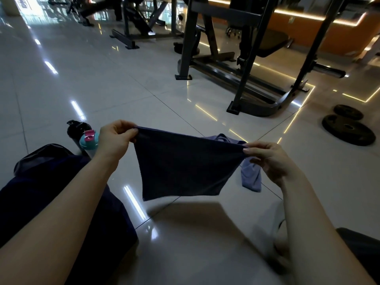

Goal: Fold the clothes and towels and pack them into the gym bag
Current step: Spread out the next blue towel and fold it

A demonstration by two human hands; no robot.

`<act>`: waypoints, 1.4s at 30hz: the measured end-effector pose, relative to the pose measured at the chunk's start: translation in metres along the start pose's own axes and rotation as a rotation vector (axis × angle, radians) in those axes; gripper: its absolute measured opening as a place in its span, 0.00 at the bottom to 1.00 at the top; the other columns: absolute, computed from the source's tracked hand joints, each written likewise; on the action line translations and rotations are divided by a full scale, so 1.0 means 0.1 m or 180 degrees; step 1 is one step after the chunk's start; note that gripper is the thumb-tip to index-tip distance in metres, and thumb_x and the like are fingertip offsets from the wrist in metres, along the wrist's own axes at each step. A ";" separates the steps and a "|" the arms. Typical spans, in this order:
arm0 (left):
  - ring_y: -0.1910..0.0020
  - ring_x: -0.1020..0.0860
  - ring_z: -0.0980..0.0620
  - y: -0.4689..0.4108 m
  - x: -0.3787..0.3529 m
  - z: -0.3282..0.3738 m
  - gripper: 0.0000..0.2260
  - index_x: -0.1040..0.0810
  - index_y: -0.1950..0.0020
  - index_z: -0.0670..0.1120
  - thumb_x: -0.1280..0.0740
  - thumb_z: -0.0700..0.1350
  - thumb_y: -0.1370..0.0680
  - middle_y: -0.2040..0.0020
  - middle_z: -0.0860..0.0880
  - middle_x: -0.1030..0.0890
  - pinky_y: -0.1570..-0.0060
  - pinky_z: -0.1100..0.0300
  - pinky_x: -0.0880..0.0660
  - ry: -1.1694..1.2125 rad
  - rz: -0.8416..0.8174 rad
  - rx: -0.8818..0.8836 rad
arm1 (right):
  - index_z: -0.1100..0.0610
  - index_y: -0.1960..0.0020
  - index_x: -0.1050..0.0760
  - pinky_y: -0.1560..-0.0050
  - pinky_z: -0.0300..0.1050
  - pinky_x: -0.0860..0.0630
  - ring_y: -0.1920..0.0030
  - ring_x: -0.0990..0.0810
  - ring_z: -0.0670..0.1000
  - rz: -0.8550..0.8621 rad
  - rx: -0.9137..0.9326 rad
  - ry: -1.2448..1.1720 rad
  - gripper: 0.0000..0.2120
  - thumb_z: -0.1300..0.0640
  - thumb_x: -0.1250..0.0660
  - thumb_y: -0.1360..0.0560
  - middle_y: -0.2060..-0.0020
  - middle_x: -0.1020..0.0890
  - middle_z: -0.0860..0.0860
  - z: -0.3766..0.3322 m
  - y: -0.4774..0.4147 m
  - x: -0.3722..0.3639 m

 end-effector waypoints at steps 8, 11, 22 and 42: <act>0.65 0.27 0.54 0.11 0.28 -0.04 0.05 0.18 0.52 0.45 0.30 0.36 0.23 0.63 0.51 0.21 0.71 0.64 0.32 0.0304 -0.0784 0.1190 | 0.58 0.58 0.16 0.62 0.40 0.25 0.59 0.22 0.50 -0.0810 -0.0057 -0.0304 0.24 0.48 0.13 0.48 0.58 0.19 0.55 -0.05 0.26 -0.05; 0.68 0.29 0.55 0.18 0.33 0.07 0.05 0.21 0.54 0.46 0.32 0.36 0.24 0.63 0.51 0.23 0.73 0.66 0.35 0.0608 -0.1069 0.1405 | 0.57 0.59 0.18 0.63 0.39 0.23 0.59 0.21 0.49 -0.1190 -0.0064 -0.0668 0.19 0.52 0.14 0.44 0.59 0.19 0.54 -0.08 0.36 0.00; 0.67 0.25 0.56 0.04 -0.02 -0.13 0.09 0.22 0.59 0.49 0.34 0.37 0.23 0.65 0.53 0.21 0.67 0.65 0.29 0.0778 -0.1177 0.1546 | 0.60 0.59 0.27 0.75 0.32 0.33 0.76 0.30 0.43 -0.0649 -0.0222 -0.1239 0.19 0.52 0.20 0.36 0.73 0.26 0.49 0.20 0.15 0.06; 0.68 0.22 0.47 -0.40 -0.85 -1.69 0.04 0.21 0.52 0.37 0.34 0.30 0.23 0.62 0.39 0.20 0.69 0.58 0.20 -0.0676 -0.0438 0.1690 | 0.64 0.51 0.23 0.72 0.44 0.19 0.71 0.16 0.54 0.0984 -0.1507 -0.0185 0.16 0.50 0.31 0.20 0.67 0.15 0.60 1.88 -0.94 -0.28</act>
Point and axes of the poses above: each hand's wrist, its own y-axis away from the middle knuckle, its own x-axis out of the back of the hand, z = x × y, the point moved 3 cm from there along -y, towards the middle knuckle
